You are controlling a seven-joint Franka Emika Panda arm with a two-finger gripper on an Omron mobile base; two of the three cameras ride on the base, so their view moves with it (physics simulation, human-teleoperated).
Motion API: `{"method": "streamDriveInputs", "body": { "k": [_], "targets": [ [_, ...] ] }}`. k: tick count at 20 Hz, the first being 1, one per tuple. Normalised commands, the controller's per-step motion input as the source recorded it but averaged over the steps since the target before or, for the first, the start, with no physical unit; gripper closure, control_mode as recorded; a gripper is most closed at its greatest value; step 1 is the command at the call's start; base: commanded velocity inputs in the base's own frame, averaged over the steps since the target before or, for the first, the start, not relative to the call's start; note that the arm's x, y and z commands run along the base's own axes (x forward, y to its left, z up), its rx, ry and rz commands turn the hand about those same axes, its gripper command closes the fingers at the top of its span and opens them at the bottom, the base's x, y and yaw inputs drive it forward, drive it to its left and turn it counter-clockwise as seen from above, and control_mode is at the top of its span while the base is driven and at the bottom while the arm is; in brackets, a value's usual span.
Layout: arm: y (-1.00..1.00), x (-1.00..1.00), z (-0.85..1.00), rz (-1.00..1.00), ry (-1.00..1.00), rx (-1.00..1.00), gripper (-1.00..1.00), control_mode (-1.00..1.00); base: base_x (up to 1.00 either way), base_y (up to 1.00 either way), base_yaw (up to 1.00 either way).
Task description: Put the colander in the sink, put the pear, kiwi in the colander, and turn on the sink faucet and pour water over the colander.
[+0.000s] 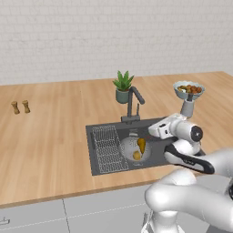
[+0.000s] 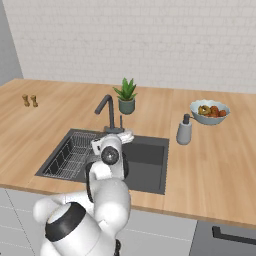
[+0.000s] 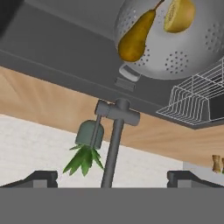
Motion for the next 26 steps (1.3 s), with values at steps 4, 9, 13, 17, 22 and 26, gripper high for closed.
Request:
{"method": "streamDriveInputs", "body": {
  "k": [4,9,13,17,22,26],
  "targets": [
    [-0.88,0.01,0.63,0.00,0.28,0.12,-1.00,-1.00,0.00,0.00,0.00],
    [-0.65,0.14,0.44,-0.01,0.58,0.05,-1.00,-1.00,0.00,0.00,0.00],
    [-0.19,0.29,0.13,0.05,0.71,-0.05,-1.00,-1.00,0.00,0.00,0.00],
    [-0.14,0.04,-0.03,0.00,0.27,0.27,-1.00,-1.00,0.00,0.00,0.00],
    [-0.05,0.00,-0.25,-0.06,0.36,0.39,-1.00,-1.00,0.00,0.00,0.00],
    [0.00,0.00,-0.08,-0.18,0.71,0.23,-1.00,-1.00,0.00,0.00,0.00]
  ]
}}
